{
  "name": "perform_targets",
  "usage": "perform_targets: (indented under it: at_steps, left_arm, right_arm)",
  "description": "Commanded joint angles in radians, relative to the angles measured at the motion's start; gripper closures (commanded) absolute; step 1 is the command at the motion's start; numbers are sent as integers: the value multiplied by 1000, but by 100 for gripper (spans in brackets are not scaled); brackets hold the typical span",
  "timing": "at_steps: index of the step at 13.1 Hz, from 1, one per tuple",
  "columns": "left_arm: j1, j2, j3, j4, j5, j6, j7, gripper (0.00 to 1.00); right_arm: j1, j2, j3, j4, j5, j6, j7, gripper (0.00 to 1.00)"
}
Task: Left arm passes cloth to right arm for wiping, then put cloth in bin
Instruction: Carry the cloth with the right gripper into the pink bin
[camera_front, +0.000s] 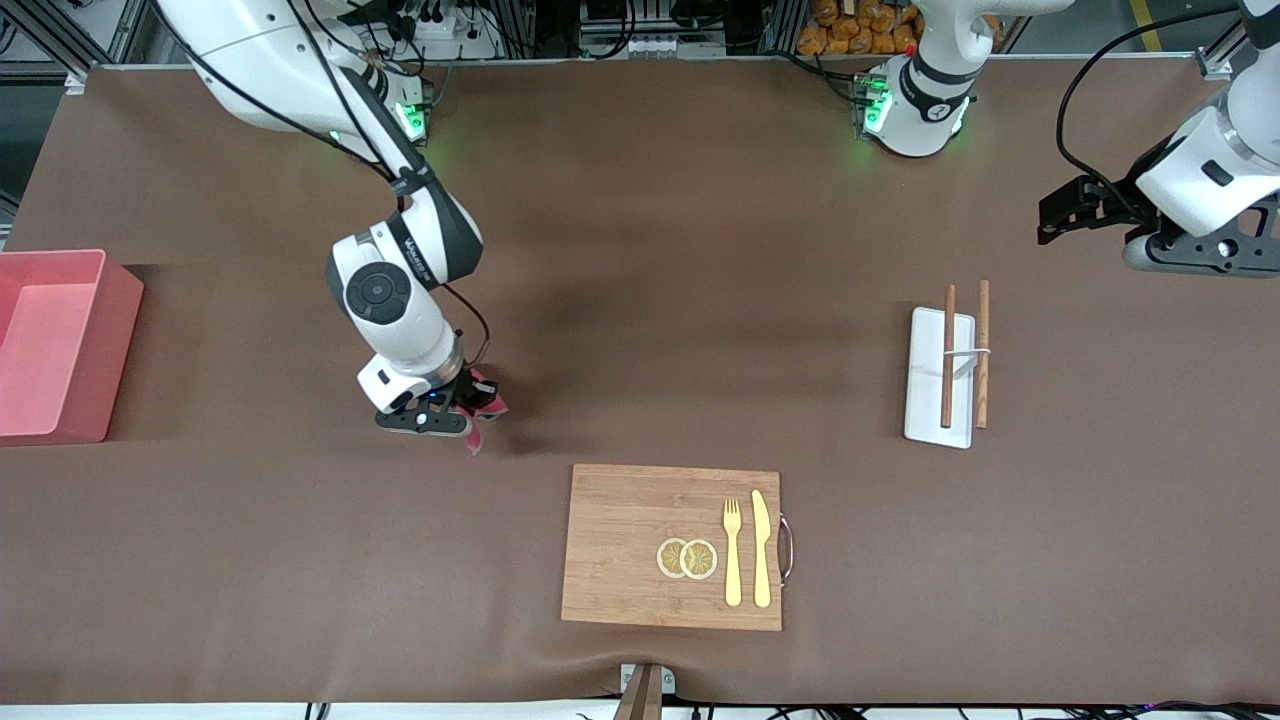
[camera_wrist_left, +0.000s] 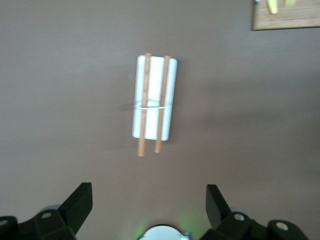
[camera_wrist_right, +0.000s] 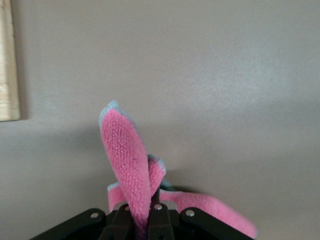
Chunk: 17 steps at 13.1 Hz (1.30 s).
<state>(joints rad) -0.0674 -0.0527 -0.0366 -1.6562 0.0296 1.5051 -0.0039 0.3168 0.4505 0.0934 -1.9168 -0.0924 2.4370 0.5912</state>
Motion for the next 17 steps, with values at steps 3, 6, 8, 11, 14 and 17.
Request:
perform_targets:
  at_steps: [3,6,8,11,14,17]
  left_arm:
    - [3,-12,-28,30,14,1,-25,0]
    - [18,-10,-20,32,-34,9,-25,0]
    - [18,-10,-23,29,-30,23,-30,0]
    - [46,2,-20,33,-53,27,-51,0]
    - [78,16,-20,70,-62,37,-31,0]
    - [75,14,-28,73,-48,35,-22,0]
  right_arm:
    - [-161,-96,-6,172,40,-300,-242,100]
    - [-368,-95,-6,208,55,-320,-689,100]
    - [-511,-96,-8,219,112,-329,-972,100]
    - [-718,-87,-11,307,134,-419,-1311,100]
    - [-882,-62,-14,416,125,-549,-1535,100]
    - [-993,66,-14,530,125,-540,-1738,100]
